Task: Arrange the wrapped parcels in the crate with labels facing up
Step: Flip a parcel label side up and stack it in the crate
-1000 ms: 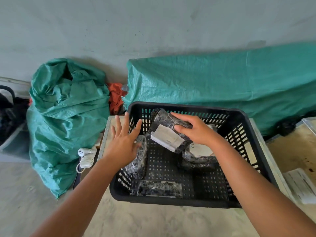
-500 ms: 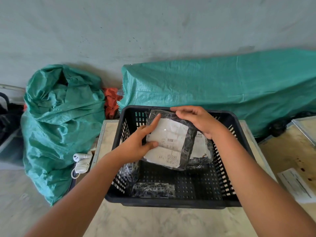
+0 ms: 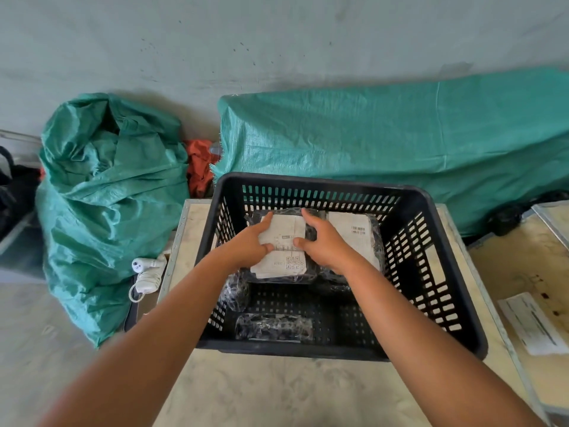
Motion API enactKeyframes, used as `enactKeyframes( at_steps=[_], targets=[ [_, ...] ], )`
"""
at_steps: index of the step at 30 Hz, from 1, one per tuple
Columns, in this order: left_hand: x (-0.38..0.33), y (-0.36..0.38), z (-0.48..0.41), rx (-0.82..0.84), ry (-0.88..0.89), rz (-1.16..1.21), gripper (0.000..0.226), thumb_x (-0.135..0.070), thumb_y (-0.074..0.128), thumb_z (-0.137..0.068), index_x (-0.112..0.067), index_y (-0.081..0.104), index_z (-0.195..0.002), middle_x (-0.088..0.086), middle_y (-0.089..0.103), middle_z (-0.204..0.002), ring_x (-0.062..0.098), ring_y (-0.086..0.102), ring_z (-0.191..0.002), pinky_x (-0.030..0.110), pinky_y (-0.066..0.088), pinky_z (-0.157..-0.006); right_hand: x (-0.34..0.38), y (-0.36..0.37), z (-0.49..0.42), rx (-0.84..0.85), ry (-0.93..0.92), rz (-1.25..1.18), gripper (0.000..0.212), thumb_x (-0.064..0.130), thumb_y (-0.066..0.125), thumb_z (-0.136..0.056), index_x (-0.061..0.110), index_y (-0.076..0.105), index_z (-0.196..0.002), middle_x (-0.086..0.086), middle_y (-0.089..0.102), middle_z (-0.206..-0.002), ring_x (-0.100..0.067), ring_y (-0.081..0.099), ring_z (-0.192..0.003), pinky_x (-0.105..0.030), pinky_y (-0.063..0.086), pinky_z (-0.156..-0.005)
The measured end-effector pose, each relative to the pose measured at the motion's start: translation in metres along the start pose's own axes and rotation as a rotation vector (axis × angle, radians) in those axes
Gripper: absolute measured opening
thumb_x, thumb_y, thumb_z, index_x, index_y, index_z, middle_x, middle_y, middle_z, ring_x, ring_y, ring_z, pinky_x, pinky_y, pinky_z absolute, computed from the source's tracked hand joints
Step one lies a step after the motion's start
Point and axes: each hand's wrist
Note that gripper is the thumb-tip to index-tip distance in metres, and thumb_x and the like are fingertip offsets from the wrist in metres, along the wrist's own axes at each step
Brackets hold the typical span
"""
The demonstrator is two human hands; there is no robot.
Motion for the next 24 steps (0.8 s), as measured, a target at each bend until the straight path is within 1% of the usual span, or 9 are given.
enactKeyframes(
  at_steps=[4, 7, 10, 12, 14, 16, 20, 22, 24],
  targets=[
    [0.001, 0.008, -0.010, -0.059, -0.038, -0.152, 0.079, -0.020, 0.062, -0.098, -0.030, 0.015, -0.160, 0.011, 0.046, -0.149, 0.028, 0.056, -0.117, 0.035, 0.048, -0.095, -0.006, 0.006, -0.007, -0.073, 0.038, -0.040, 0.078, 0.016, 0.070, -0.095, 0.025, 0.028, -0.160, -0.005, 0.029, -0.165, -0.025, 0.037, -0.144, -0.036, 0.042, -0.110],
    [0.006, 0.022, -0.010, -0.070, -0.022, -0.244, 0.083, -0.020, 0.071, -0.091, -0.019, 0.023, -0.159, 0.010, 0.051, -0.145, 0.025, 0.056, -0.120, 0.030, 0.047, -0.095, -0.013, 0.005, -0.010, -0.129, 0.035, 0.001, 0.075, 0.008, 0.071, -0.093, 0.029, 0.036, -0.156, -0.007, 0.012, -0.169, -0.031, 0.020, -0.152, -0.040, 0.024, -0.119],
    [0.010, 0.047, -0.012, 0.053, -0.063, -0.247, 0.095, -0.019, 0.067, -0.094, -0.007, 0.000, -0.160, 0.014, 0.047, -0.148, 0.026, 0.055, -0.121, 0.027, 0.047, -0.087, -0.014, 0.019, -0.015, -0.073, 0.036, 0.111, 0.075, 0.007, 0.069, -0.094, 0.029, 0.035, -0.157, -0.011, -0.002, -0.170, -0.033, 0.004, -0.155, -0.039, 0.017, -0.119],
    [0.010, 0.058, -0.016, 0.091, -0.134, -0.227, 0.096, -0.011, 0.057, -0.096, -0.004, -0.017, -0.157, 0.022, 0.024, -0.160, 0.029, 0.052, -0.126, 0.029, 0.047, -0.087, -0.010, 0.034, -0.023, -0.074, -0.008, 0.173, 0.073, 0.006, 0.068, -0.094, 0.026, 0.037, -0.156, -0.013, 0.011, -0.167, -0.034, 0.015, -0.153, -0.032, 0.014, -0.117],
    [0.010, 0.062, -0.020, 0.065, -0.191, -0.240, 0.094, -0.003, 0.052, -0.096, 0.001, -0.022, -0.154, 0.029, -0.009, -0.163, 0.038, 0.032, -0.144, 0.037, 0.042, -0.106, -0.009, 0.049, -0.029, -0.115, -0.011, 0.182, 0.068, 0.003, 0.066, -0.094, 0.020, 0.041, -0.155, -0.013, 0.021, -0.161, -0.034, 0.031, -0.145, -0.021, 0.017, -0.108],
    [0.013, 0.062, -0.022, 0.056, -0.203, -0.271, 0.091, -0.004, 0.053, -0.097, 0.010, -0.018, -0.152, 0.033, -0.017, -0.160, 0.043, 0.016, -0.150, 0.042, 0.031, -0.117, -0.016, 0.062, -0.031, -0.162, 0.059, 0.126, 0.064, -0.001, 0.062, -0.095, 0.016, 0.042, -0.154, -0.017, 0.020, -0.162, -0.035, 0.036, -0.143, -0.017, 0.020, -0.102],
    [0.028, 0.068, -0.029, 0.055, -0.218, -0.297, 0.090, -0.004, 0.054, -0.098, 0.009, -0.016, -0.152, 0.029, -0.018, -0.162, 0.037, 0.030, -0.146, 0.033, 0.040, -0.108, -0.036, 0.073, -0.031, -0.048, 0.179, 0.140, 0.076, -0.009, 0.052, -0.097, 0.016, 0.021, -0.161, -0.024, -0.006, -0.167, -0.040, 0.019, -0.151, -0.019, 0.020, -0.108],
    [0.034, 0.074, -0.034, 0.054, -0.232, -0.324, 0.090, 0.002, 0.052, -0.097, 0.007, -0.018, -0.152, 0.027, -0.024, -0.161, 0.038, 0.022, -0.149, 0.032, 0.038, -0.112, -0.038, 0.072, -0.034, 0.012, 0.208, 0.216, 0.081, -0.011, 0.050, -0.096, 0.017, 0.012, -0.163, -0.027, -0.016, -0.164, -0.043, 0.015, -0.151, -0.029, 0.026, -0.115],
    [0.038, 0.079, -0.039, 0.065, -0.249, -0.366, 0.090, 0.003, 0.053, -0.097, 0.007, -0.019, -0.152, 0.028, -0.026, -0.159, 0.039, 0.004, -0.153, 0.039, 0.027, -0.120, -0.038, 0.071, -0.036, 0.079, 0.238, 0.314, 0.087, -0.012, 0.049, -0.096, 0.016, 0.001, -0.163, -0.027, -0.027, -0.161, -0.045, 0.026, -0.148, -0.036, 0.035, -0.114]
  ],
)
Point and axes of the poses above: each hand's wrist, its own z-axis away from the middle knuckle, its own y-axis out of the palm, x = y × z
